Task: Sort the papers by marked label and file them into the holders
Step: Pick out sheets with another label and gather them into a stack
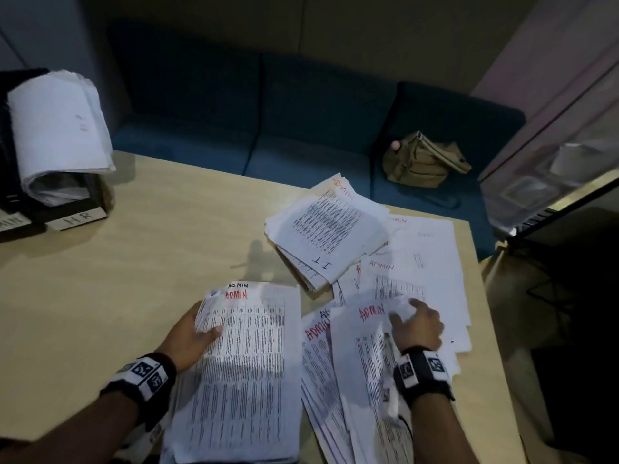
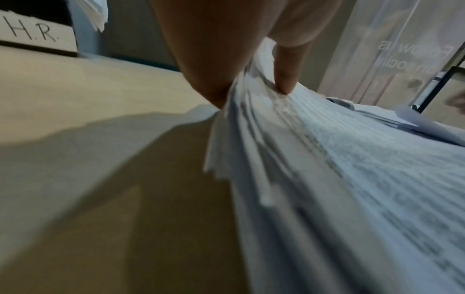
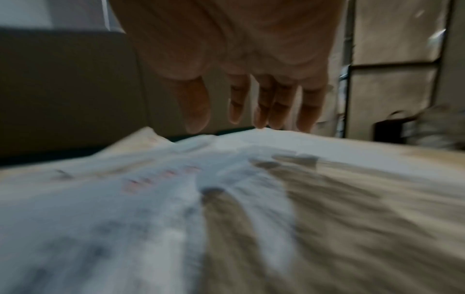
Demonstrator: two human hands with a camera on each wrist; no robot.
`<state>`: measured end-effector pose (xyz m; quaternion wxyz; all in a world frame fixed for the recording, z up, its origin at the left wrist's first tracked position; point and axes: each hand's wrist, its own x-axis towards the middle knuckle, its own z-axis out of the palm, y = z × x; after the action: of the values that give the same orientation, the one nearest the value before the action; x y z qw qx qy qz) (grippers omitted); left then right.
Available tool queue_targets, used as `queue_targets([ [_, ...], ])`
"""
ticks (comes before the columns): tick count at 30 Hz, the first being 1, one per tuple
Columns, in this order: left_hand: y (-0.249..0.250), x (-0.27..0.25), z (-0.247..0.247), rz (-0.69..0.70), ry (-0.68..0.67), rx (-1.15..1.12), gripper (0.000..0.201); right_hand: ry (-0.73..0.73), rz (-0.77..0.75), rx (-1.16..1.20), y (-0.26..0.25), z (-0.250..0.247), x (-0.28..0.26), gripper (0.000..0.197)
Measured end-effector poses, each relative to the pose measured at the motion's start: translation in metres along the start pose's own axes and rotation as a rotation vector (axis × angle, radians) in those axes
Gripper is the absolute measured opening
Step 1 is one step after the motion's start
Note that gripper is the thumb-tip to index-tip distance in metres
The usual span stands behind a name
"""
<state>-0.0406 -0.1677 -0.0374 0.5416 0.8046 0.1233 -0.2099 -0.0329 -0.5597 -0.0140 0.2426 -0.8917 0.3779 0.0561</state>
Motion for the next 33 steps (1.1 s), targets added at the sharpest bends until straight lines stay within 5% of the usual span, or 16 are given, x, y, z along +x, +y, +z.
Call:
queue_targets([
  [2,-0.007,0.004,0.004,-0.056,-0.005,0.057,0.049,-0.085,0.162,-0.109,0.039,-0.009,0.004,0.074],
  [4,-0.008,0.008,0.004,-0.101,-0.015,0.07,0.046,-0.197,0.162,-0.125,0.065,-0.007,0.004,0.082],
  [7,-0.007,0.015,0.0,-0.151,-0.028,0.066,0.043,-0.259,0.103,-0.083,0.08,-0.002,0.007,0.064],
  [11,-0.006,0.016,-0.001,-0.183,-0.034,0.08,0.04,-0.122,0.082,0.059,0.077,-0.018,0.026,0.027],
  [17,0.002,0.009,0.005,-0.176,-0.001,0.114,0.042,0.03,0.11,-0.122,0.067,-0.017,0.053,0.049],
  [23,-0.003,0.011,-0.001,-0.209,-0.015,0.087,0.043,0.127,0.075,-0.14,0.059,-0.011,0.045,0.022],
  [29,0.0,0.011,-0.005,-0.22,0.014,-0.004,0.033,0.21,-0.029,0.511,0.055,-0.051,0.041,0.031],
  [33,0.01,0.013,-0.007,-0.218,0.065,-0.054,0.03,0.168,-0.262,0.622,0.038,-0.097,0.026,0.011],
])
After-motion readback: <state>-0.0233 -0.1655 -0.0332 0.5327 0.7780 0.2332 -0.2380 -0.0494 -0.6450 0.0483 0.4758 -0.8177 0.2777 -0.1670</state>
